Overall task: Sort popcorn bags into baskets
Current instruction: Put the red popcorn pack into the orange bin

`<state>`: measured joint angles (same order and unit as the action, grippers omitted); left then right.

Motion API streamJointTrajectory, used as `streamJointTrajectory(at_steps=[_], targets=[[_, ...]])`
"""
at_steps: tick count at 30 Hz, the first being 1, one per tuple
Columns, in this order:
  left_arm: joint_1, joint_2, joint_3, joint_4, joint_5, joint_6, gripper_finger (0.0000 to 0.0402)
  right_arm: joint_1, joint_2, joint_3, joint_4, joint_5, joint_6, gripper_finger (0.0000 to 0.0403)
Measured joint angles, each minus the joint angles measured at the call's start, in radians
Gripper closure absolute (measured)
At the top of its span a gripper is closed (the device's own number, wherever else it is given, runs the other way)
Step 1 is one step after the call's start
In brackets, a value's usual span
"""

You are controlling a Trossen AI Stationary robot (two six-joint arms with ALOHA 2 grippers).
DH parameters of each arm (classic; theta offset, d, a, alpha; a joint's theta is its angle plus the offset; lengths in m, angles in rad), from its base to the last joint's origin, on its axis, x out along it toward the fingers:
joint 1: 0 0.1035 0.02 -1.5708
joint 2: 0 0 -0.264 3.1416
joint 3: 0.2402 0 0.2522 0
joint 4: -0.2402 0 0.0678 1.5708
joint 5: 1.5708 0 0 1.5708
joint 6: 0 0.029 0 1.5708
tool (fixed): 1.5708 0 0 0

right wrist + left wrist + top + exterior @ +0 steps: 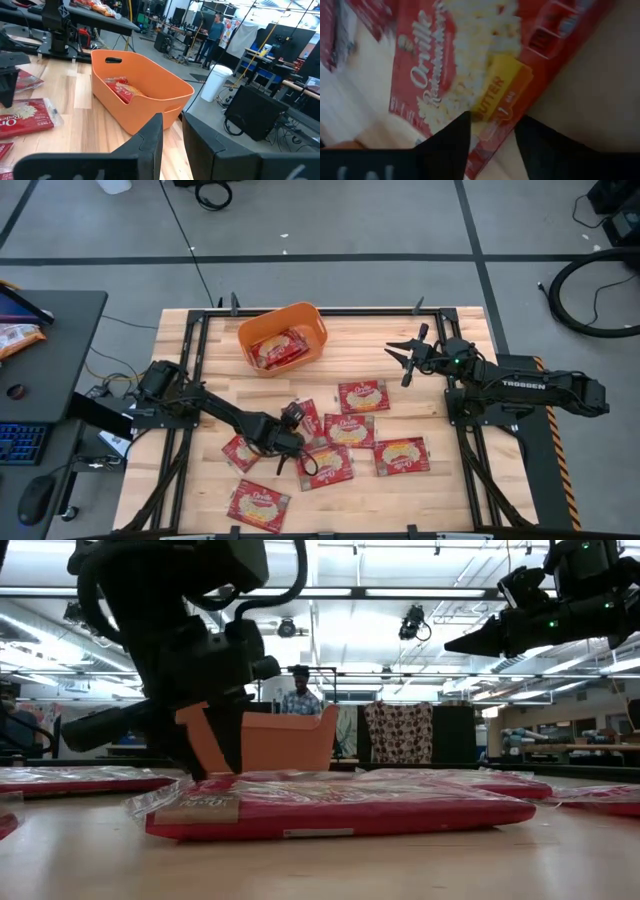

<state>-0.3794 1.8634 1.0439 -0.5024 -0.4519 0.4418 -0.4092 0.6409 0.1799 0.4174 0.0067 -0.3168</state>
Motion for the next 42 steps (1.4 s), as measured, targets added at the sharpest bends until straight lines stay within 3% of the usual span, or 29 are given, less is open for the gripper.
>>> streamJointTrajectory(at_steps=[9, 16, 22, 30, 35, 42], targets=[[0.022, 0.003, 0.024, -0.018, 0.064, -0.211, 0.0390, 0.000, 0.000, 0.000, 0.000, 0.000, 0.000, 0.0323], [0.135, -0.019, 0.225, -0.284, 0.168, -0.301, 0.0395, 0.000, 0.000, 0.000, 0.002, 0.000, 0.000, 0.0323], [0.283, -0.024, 0.505, -0.561, 0.262, -0.467, 0.0397, 0.000, 0.000, 0.000, 0.007, 0.000, 0.000, 0.0323], [0.461, -0.027, 0.795, -0.739, 0.178, -0.769, 0.0398, 0.000, 0.000, 0.000, 0.007, 0.000, 0.000, 0.0323], [0.567, -0.025, 0.765, -0.895, 0.029, -0.851, 0.0398, 0.000, 0.000, 0.000, -0.001, 0.000, 0.000, 0.0323], [0.711, -0.018, 0.558, -0.776, 0.042, -0.823, 0.0387, 0.000, 0.000, 0.000, -0.001, 0.005, -0.001, 0.0323]])
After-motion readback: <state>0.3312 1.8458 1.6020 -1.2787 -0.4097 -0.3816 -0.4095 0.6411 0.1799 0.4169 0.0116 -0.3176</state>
